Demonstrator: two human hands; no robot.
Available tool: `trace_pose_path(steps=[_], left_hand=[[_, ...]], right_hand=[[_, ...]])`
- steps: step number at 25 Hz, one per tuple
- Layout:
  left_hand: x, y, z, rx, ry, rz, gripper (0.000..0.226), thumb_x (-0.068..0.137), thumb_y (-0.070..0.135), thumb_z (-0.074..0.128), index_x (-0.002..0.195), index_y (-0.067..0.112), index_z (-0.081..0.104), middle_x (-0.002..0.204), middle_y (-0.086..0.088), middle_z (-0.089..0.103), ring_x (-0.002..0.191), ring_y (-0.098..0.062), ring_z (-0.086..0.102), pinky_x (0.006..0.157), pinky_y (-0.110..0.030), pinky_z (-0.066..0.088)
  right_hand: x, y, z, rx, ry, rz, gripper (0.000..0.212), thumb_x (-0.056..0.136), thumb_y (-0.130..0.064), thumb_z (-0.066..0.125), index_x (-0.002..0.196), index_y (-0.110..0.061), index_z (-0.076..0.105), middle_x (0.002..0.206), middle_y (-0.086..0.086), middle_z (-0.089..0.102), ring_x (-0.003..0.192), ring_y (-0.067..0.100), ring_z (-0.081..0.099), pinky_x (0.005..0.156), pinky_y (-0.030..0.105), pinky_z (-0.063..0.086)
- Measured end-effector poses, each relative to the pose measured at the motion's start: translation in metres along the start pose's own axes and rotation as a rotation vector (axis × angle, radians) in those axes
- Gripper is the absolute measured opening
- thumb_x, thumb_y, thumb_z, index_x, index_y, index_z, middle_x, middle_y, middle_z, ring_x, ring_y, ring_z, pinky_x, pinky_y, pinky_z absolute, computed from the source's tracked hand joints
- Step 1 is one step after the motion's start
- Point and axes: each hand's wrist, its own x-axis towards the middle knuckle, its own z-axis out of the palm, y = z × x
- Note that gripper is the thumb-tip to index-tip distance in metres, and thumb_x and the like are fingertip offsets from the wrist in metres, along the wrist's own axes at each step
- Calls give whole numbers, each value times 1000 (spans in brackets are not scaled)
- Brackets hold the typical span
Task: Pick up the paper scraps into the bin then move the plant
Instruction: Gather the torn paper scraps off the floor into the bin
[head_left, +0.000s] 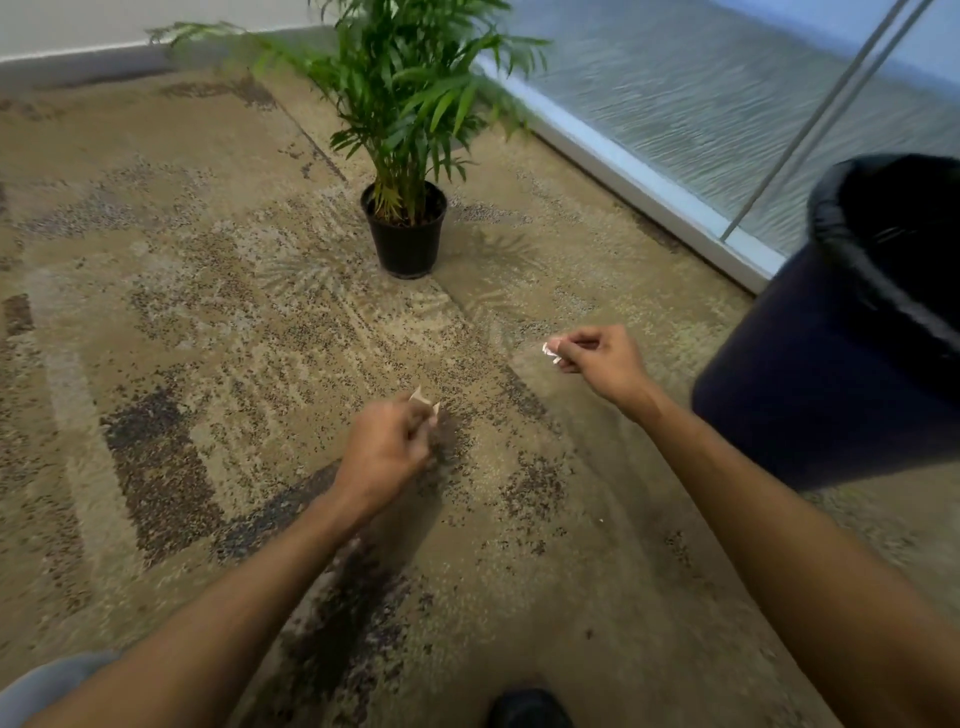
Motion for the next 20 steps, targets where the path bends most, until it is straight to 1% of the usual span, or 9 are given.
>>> trace_pose_path(steps=[1,2,5,7,9,12,15,18,20], left_hand=[[7,23,-4,-111,58,10,12,90,13,64,96,11,74,98,5,69,73,-3,61,65,-10,48],[15,48,-9,-199,104,37,12,89,14,66,97,11,75,98,2,72,78,-7,64,72,-16,52],[38,133,-28,-364,130,154,14,87,18,69,98,11,75,95,-1,74,78,-9,68,78,-31,58],[56,192,-36,-424,122,248,13,86,17,70,94,9,76,90,-4,75,76,-12,69,79,-31,57],[72,253,-41,-431,92,342,12,85,17,70,92,9,76,88,-6,75,75,-13,69,78,-28,56],[84,336,-34,-373,17,433,11,82,13,70,88,7,77,85,-11,74,80,-21,69,68,-21,48],[84,394,-13,-308,-139,439,13,84,13,69,92,7,77,89,-16,74,88,-27,69,71,-27,48],[82,418,11,-217,-272,436,19,92,15,60,101,8,75,98,-17,73,94,-30,67,72,-27,48],[81,421,20,-197,-346,435,21,94,11,56,102,8,75,99,-16,72,86,-23,67,66,-21,47]], right_hand=[[-10,-13,-11,30,33,-27,12,89,-9,70,89,2,72,88,19,71,65,14,62,71,27,57],[-19,-28,-24,48,68,-65,10,88,-9,71,86,0,73,85,19,71,63,12,62,69,25,56],[-50,-74,-75,24,165,-226,7,85,-16,74,82,-9,75,76,7,73,62,8,65,68,26,57],[-71,-99,-117,-66,289,-314,11,84,-21,75,83,-10,76,72,6,73,61,13,66,68,28,55],[-90,-116,-162,-188,423,-370,11,83,-23,75,83,-12,76,69,3,72,61,12,66,66,24,52],[-113,-124,-232,-303,524,-348,8,82,-21,76,82,-13,77,71,2,73,64,8,65,67,25,48],[-130,-112,-287,-334,585,-267,9,82,-21,77,83,-13,78,72,4,73,66,12,65,67,27,46],[-137,-93,-318,-441,611,-205,14,86,-25,72,88,-13,79,72,1,72,68,11,63,65,25,41],[-139,-81,-326,-512,571,-151,22,93,-26,64,81,-13,78,61,-3,64,60,9,57,61,25,36]])
